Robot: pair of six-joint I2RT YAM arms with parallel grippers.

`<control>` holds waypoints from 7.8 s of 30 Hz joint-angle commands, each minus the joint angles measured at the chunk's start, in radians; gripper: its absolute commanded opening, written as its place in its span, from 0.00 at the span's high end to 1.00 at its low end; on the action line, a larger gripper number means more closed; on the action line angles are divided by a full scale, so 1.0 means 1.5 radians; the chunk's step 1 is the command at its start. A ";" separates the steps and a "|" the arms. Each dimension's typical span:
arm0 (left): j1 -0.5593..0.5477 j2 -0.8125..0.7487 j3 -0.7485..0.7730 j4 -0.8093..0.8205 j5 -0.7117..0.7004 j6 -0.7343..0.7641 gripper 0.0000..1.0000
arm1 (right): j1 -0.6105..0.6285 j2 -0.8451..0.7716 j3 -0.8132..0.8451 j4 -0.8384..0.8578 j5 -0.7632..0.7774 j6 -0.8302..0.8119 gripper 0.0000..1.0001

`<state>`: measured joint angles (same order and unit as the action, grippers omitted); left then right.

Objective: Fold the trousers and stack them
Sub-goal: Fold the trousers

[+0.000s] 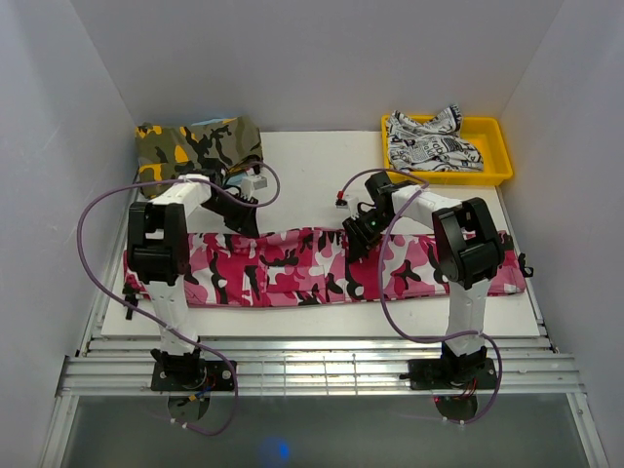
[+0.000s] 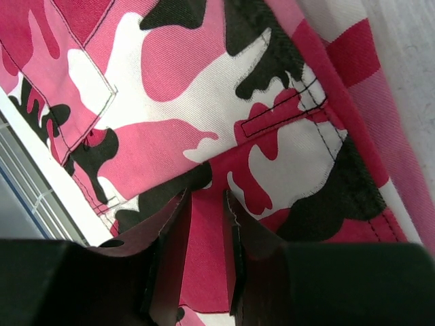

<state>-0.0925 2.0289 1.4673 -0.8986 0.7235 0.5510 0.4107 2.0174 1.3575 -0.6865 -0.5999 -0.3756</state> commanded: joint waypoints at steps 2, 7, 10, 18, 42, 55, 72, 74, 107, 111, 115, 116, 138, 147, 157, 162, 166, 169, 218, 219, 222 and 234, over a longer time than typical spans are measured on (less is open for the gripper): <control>0.007 -0.053 -0.002 0.002 0.013 0.025 0.97 | 0.001 0.011 -0.020 -0.029 0.069 -0.029 0.69; 0.021 -0.077 0.011 0.109 -0.020 -0.009 1.00 | 0.001 0.001 -0.045 -0.040 0.079 -0.048 0.71; 0.025 -0.101 0.017 0.183 -0.039 -0.029 1.00 | 0.002 -0.001 -0.050 -0.045 0.085 -0.055 0.73; 0.025 -0.210 -0.162 0.493 -0.113 -0.045 1.00 | 0.004 0.019 -0.053 -0.072 0.086 -0.071 0.78; 0.188 -0.347 -0.263 0.307 -0.238 -0.079 0.10 | -0.118 -0.162 -0.035 -0.053 0.091 -0.064 0.38; 0.350 -0.252 -0.396 0.271 -0.340 -0.054 0.22 | -0.564 -0.262 0.005 -0.189 -0.009 -0.143 0.10; 0.362 -0.364 -0.349 0.175 -0.222 -0.045 0.02 | -0.787 -0.207 -0.109 -0.146 0.198 -0.239 0.07; 0.362 -0.376 -0.339 0.166 -0.204 -0.050 0.02 | -0.788 -0.197 -0.123 -0.134 0.199 -0.248 0.08; 0.361 -0.459 -0.331 0.138 -0.071 -0.028 0.02 | -0.744 -0.245 0.053 -0.378 -0.097 -0.312 0.92; 0.361 -0.453 -0.318 0.135 -0.063 -0.033 0.02 | -0.733 -0.233 0.021 -0.336 -0.048 -0.292 0.92; 0.361 -0.450 -0.321 0.136 -0.065 -0.032 0.02 | -0.739 -0.232 0.027 -0.336 -0.031 -0.302 0.92; 0.361 -0.448 -0.322 0.136 -0.068 -0.031 0.02 | -0.739 -0.235 0.033 -0.336 -0.029 -0.303 0.92; 0.360 -0.445 -0.306 0.120 -0.050 -0.053 0.02 | -0.860 -0.124 -0.061 -0.139 0.112 -0.197 0.03; 0.360 -0.438 -0.278 0.114 -0.040 -0.070 0.02 | -0.839 -0.035 -0.081 -0.060 0.120 -0.137 0.08; 0.360 -0.434 -0.265 0.114 -0.046 -0.077 0.02 | -0.807 -0.002 -0.104 -0.066 0.066 -0.118 0.64; 0.360 -0.454 -0.307 0.128 -0.063 -0.072 0.02 | -0.808 -0.094 -0.033 -0.159 0.030 -0.186 0.92; 0.360 -0.459 -0.335 0.143 -0.046 -0.084 0.02 | -0.794 -0.153 0.036 -0.270 -0.055 -0.238 0.92; 0.360 -0.437 -0.343 0.149 -0.047 -0.096 0.02 | -0.751 -0.198 0.039 -0.320 -0.127 -0.250 0.92; 0.360 -0.383 -0.405 0.167 -0.062 -0.146 0.02 | 0.224 -0.055 -0.024 0.487 0.055 0.631 0.92; 0.360 -0.382 -0.405 0.168 -0.062 -0.147 0.02 | 0.228 -0.046 -0.016 0.487 0.059 0.631 0.92; 0.360 -0.383 -0.403 0.166 -0.060 -0.149 0.02 | 0.240 -0.010 0.007 0.495 0.052 0.636 0.92; 0.360 -0.436 -0.381 0.145 0.062 -0.137 0.02 | 0.272 -0.066 -0.006 0.477 0.000 0.575 0.08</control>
<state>0.4458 1.4590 0.8520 -0.6636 0.6704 0.3325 0.8120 2.0373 1.3502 0.0319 -0.5648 0.5743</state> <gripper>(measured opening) 0.979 0.846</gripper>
